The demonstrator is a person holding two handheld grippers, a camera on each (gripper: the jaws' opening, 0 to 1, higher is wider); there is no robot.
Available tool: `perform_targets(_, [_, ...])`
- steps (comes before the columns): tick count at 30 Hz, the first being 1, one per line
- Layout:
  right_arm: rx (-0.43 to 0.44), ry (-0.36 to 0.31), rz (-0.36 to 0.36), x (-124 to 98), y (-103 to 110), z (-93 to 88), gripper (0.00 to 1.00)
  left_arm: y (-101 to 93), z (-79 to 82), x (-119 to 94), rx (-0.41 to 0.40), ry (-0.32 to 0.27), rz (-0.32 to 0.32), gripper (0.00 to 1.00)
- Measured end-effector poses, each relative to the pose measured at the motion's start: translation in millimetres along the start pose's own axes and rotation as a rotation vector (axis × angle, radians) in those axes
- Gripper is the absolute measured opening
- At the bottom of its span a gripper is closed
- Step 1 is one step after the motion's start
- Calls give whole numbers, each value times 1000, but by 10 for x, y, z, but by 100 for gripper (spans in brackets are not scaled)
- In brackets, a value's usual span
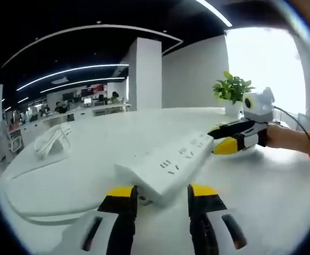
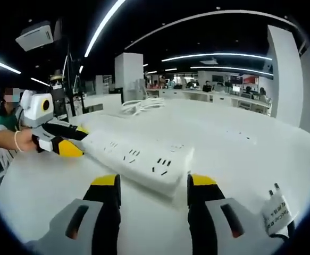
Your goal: Straighten the power strip on the desk, plug the charger into it
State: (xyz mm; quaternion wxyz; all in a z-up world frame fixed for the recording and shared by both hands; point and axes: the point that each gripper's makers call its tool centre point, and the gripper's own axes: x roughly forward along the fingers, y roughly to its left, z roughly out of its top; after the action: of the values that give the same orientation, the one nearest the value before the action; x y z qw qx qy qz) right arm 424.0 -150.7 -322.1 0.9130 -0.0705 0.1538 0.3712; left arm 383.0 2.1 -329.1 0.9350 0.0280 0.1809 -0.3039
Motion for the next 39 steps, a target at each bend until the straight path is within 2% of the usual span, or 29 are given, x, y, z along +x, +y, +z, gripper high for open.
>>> perform_targets(11, [13,-9,6,41,-2,22,46,55,19,23,-2,-2,16,33])
perform_targets(16, [16,-17,-11,43,-43,12,40,67,25,36,-3,-3,17,33])
perform_targets(20, [5,-12,-17,41,-58,4,39,69,26,42,0,-3,20,33])
perform_targets(39, [-39,6,-68,37,-71,-5,36,105,41,62,-4,8,-14,32])
